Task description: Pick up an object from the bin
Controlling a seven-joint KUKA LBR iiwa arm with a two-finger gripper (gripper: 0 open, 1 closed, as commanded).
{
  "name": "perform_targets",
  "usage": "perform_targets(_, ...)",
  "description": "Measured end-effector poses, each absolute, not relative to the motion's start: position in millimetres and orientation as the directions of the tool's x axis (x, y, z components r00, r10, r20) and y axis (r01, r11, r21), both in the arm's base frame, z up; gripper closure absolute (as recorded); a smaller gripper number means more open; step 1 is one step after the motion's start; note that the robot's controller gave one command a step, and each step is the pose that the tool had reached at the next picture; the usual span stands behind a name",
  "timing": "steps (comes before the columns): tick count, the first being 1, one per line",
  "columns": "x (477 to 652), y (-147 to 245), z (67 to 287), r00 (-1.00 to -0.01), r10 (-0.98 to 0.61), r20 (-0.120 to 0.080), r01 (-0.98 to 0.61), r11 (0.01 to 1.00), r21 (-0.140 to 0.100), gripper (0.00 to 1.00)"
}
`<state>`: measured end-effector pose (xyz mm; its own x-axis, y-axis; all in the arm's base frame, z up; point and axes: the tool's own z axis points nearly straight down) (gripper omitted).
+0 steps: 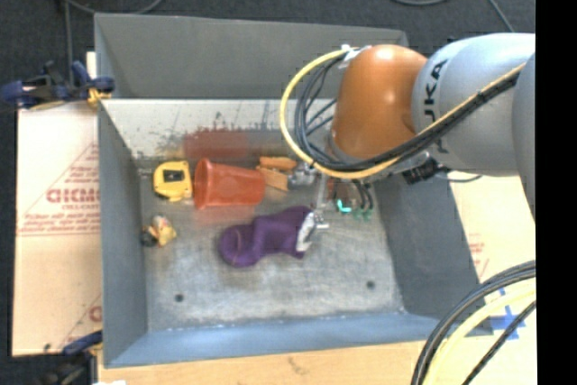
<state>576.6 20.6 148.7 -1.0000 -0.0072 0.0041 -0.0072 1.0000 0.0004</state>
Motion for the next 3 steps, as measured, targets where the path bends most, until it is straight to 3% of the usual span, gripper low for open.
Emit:
perform_targets(1, 578.4, 21, 153, -1.000, -0.007, -0.004, -0.007, 1.000, 0.001, 0.00)
perform_targets(2, 583.5, 29, 116, -0.994, -0.106, -0.013, -0.106, 0.994, -0.002, 0.00)
perform_targets(3, 579.9, 33, 100, -0.987, -0.161, 0.005, -0.161, 0.987, 0.001, 0.00)
